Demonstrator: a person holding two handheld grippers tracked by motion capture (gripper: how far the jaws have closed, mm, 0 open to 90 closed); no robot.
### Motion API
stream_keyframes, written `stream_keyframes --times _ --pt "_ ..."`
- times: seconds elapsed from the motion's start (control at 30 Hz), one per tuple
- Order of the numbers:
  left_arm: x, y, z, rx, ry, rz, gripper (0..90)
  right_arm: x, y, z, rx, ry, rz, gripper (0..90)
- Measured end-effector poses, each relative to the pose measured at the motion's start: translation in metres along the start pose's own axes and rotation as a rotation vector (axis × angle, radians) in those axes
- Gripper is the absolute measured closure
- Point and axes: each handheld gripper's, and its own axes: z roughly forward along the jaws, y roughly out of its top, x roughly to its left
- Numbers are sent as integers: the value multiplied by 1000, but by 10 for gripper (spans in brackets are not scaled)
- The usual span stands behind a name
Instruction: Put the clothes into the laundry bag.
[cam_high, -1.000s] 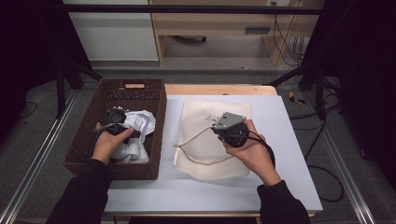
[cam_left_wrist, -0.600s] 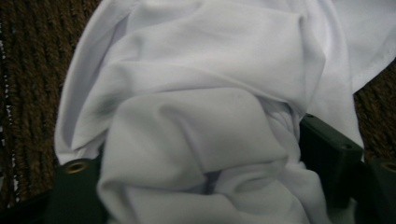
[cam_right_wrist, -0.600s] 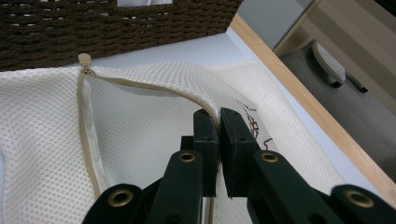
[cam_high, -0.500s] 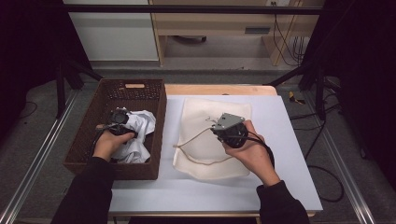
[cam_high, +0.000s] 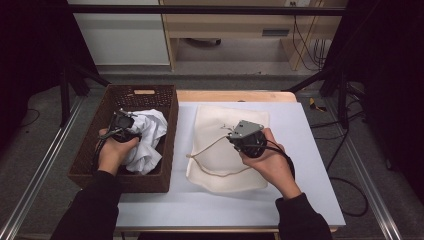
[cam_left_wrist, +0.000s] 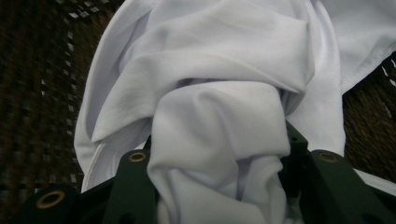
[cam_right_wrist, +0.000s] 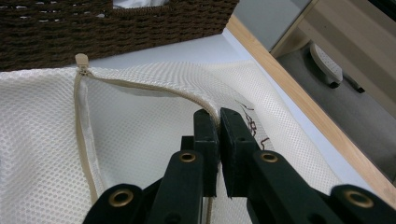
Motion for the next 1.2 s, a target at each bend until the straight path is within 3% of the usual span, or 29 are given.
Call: stream_keyframes --times 0.03,0.1,0.53,0.83,1.2 --pt "0 0 0 0 0 0 543 0 0 0 0 0 0 859" --pt "5 1 -10 -47 -4 0 543 -1 -1 0 0 -2 3 860" --pt "18 2 -49 -158 -14 -24 542 -3 -4 0 -1 4 17 869" --pt "19 3 -64 -184 -21 -13 542 -4 -6 0 0 9 24 873" --pt "12 10 -95 -266 -46 5 541 -6 -7 -1 -5 16 30 875"
